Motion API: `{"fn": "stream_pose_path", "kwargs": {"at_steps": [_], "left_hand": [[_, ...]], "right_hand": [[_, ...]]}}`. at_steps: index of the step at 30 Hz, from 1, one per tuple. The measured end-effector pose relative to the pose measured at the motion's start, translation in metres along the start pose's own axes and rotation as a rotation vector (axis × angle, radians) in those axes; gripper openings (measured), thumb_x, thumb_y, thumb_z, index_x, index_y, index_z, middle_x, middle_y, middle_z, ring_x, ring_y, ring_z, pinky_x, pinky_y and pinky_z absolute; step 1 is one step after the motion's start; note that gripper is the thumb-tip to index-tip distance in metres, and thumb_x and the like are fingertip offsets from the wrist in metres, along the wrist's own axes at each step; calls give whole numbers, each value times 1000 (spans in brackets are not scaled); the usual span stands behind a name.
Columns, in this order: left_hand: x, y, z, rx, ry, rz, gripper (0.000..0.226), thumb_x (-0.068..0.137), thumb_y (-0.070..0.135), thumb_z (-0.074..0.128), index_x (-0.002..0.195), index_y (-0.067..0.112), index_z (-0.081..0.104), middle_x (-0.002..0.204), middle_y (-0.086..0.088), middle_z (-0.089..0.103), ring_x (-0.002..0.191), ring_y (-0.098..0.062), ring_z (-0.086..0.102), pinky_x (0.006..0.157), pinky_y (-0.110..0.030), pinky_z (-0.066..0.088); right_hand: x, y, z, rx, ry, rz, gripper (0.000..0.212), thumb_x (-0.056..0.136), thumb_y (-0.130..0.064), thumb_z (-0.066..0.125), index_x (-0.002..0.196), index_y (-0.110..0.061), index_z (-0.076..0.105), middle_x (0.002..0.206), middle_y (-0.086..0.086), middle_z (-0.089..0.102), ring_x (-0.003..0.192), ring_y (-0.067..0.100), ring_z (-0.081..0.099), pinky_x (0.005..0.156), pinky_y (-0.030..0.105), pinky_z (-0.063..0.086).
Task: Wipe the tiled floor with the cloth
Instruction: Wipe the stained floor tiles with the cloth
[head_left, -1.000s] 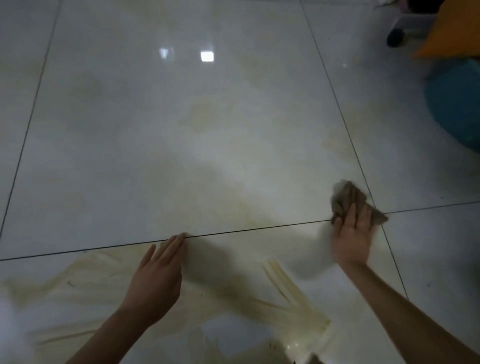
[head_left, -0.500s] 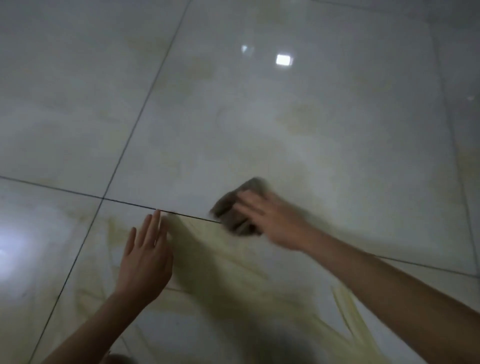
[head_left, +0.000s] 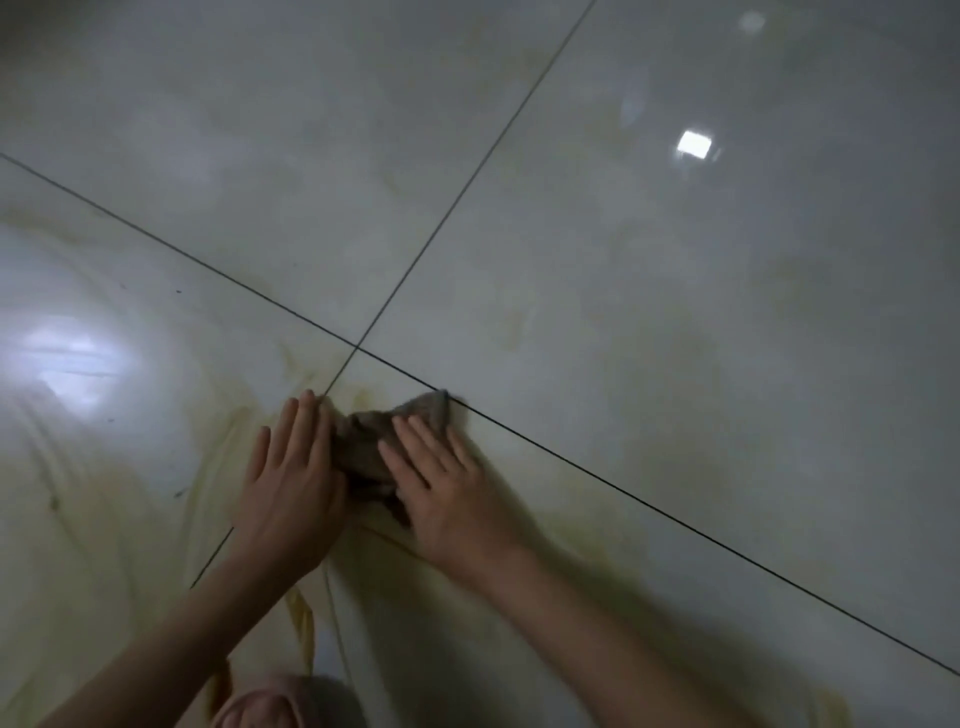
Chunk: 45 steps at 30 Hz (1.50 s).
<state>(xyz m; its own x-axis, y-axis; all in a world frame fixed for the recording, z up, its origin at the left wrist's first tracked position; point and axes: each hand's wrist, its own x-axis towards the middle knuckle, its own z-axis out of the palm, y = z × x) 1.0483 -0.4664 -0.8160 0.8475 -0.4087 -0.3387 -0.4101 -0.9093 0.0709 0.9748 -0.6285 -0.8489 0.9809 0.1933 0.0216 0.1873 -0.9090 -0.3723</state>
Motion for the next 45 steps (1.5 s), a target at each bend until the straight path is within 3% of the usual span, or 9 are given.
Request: {"fn": "stream_pose_path", "kwargs": {"at_steps": [4, 11, 18, 22, 28, 32, 35, 39, 45], "left_hand": [[7, -26, 0, -12, 11, 1, 75, 87, 51, -9, 151, 12, -9, 158, -7, -17, 145, -21, -20, 120, -38, -8], [10, -35, 8, -159, 87, 17, 66, 92, 48, 1, 149, 16, 6, 158, 1, 3, 148, -17, -1, 121, -39, 7], [9, -32, 4, -373, 240, -34, 63, 85, 34, 23, 143, 9, 28, 148, 0, 25, 140, -21, 26, 114, -41, 21], [6, -36, 2, -462, 323, -40, 64, 84, 30, 29, 141, 5, 42, 144, 1, 34, 130, -10, 34, 106, -43, 29], [5, -35, 6, -576, 328, -60, 61, 84, 33, 27, 143, 21, 35, 148, 10, 35, 137, -1, 26, 115, -36, 20], [5, -30, 6, -680, 312, -131, 58, 85, 35, 28, 143, 29, 31, 148, 16, 30, 137, 1, 25, 116, -35, 19], [5, -28, 6, -693, 266, -176, 63, 87, 25, 36, 149, 18, 30, 152, -2, 34, 139, -17, 31, 115, -38, 24], [10, -24, -9, -532, 251, -70, 53, 98, 18, 39, 149, 24, 24, 156, 11, 15, 144, -12, 18, 117, -29, 11], [27, 18, -43, -357, 206, 124, 57, 99, 17, 43, 152, 20, 23, 159, 8, 1, 144, -8, 7, 115, -24, -1]], "right_hand": [[63, 96, -38, -174, -137, -172, 48, 94, -15, 56, 139, 0, 47, 148, 23, 39, 139, 40, 34, 114, 60, 22], [103, 158, -59, -64, 192, 732, 50, 104, -22, 33, 151, -7, 26, 160, 18, 13, 149, 28, 10, 118, 38, 8], [47, -24, 22, -30, 19, -110, 45, 96, -26, 43, 136, -8, 54, 145, 17, 46, 139, 31, 38, 109, 45, 37], [93, 40, -9, -166, -142, -478, 40, 93, -15, 51, 132, -4, 57, 142, 18, 49, 135, 34, 43, 107, 52, 38], [156, 103, -42, -190, -15, 285, 52, 106, -28, 21, 154, -11, 13, 163, 10, 4, 150, 21, -1, 120, 42, -3], [98, 24, -5, -91, -7, 72, 55, 102, -26, 19, 154, -7, 14, 161, 15, 7, 149, 32, -3, 119, 50, -3], [47, -28, 9, 8, -142, -161, 57, 87, -27, 33, 141, -18, 51, 151, 6, 41, 144, 23, 31, 113, 42, 33], [37, -5, -15, 168, -262, -311, 52, 92, -9, 44, 143, -10, 46, 155, 7, 33, 146, 21, 24, 121, 37, 13], [-13, 68, -101, 499, -52, 205, 36, 100, -6, 46, 132, -17, 58, 146, -9, 42, 138, 5, 35, 112, 11, 20]]}}
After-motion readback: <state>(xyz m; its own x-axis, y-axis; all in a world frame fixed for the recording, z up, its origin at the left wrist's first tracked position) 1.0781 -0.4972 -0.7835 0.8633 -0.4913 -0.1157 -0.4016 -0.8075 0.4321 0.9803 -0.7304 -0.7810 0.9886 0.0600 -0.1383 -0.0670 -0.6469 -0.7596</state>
